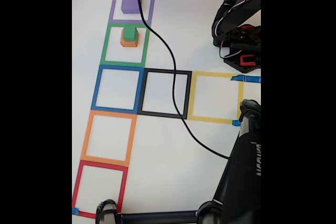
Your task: Tower of hanoi
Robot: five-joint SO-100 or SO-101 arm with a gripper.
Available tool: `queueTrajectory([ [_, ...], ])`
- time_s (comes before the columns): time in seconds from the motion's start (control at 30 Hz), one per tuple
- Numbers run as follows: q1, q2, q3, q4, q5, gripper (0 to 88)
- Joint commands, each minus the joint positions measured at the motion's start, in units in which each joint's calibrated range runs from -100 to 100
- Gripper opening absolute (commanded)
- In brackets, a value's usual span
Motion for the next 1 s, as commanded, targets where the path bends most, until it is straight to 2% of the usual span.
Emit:
queueTrajectory([
  [0.0, -3.1, 1.7, -26.3, 19.8, 0.0, 1.1],
  [0.1, -5.1, 2.0, -33.2, 26.1, 0.0, 1.1],
  [0.17, -6.3, 0.5, -32.9, 26.3, 0.0, 1.1],
  [0.6, -11.6, -9.0, -17.6, 24.6, 0.0, 1.1],
  [0.73, -13.1, -14.0, -3.4, 16.1, 0.0, 1.1],
  [0.97, -13.6, -19.8, 23.2, -6.2, 0.0, 1.1],
])
